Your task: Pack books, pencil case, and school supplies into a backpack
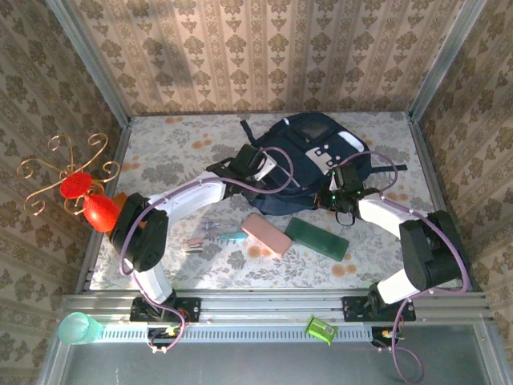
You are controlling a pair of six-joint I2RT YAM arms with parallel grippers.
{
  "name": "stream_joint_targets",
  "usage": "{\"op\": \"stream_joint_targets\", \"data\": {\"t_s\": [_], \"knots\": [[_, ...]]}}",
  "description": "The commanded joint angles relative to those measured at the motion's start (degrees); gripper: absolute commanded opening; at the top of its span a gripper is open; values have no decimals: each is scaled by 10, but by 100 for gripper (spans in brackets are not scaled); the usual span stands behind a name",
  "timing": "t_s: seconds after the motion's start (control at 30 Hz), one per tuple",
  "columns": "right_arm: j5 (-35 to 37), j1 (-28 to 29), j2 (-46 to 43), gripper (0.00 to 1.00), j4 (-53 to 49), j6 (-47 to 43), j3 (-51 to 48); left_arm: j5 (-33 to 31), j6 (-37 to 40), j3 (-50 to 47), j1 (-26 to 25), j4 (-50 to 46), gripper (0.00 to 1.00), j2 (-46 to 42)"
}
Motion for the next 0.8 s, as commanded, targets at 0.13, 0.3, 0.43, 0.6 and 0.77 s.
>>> {"op": "stream_joint_targets", "data": {"t_s": [0.13,0.3,0.43,0.6,0.77], "knots": [[2,-16,30,4,-18,-34,73,65,-39,-51,-18,-21,0,-69],[-25,-17,55,10,3,-17,100,93,-67,-60,-30,4,0,-77],[-90,-15,122,10,15,-2,163,70,-71,-52,-27,7,0,-59],[-115,-12,186,16,-26,-16,244,63,-84,-48,-19,20,0,-42],[-26,-12,149,33,-87,-52,251,59,-92,-45,-15,33,0,-33]]}}
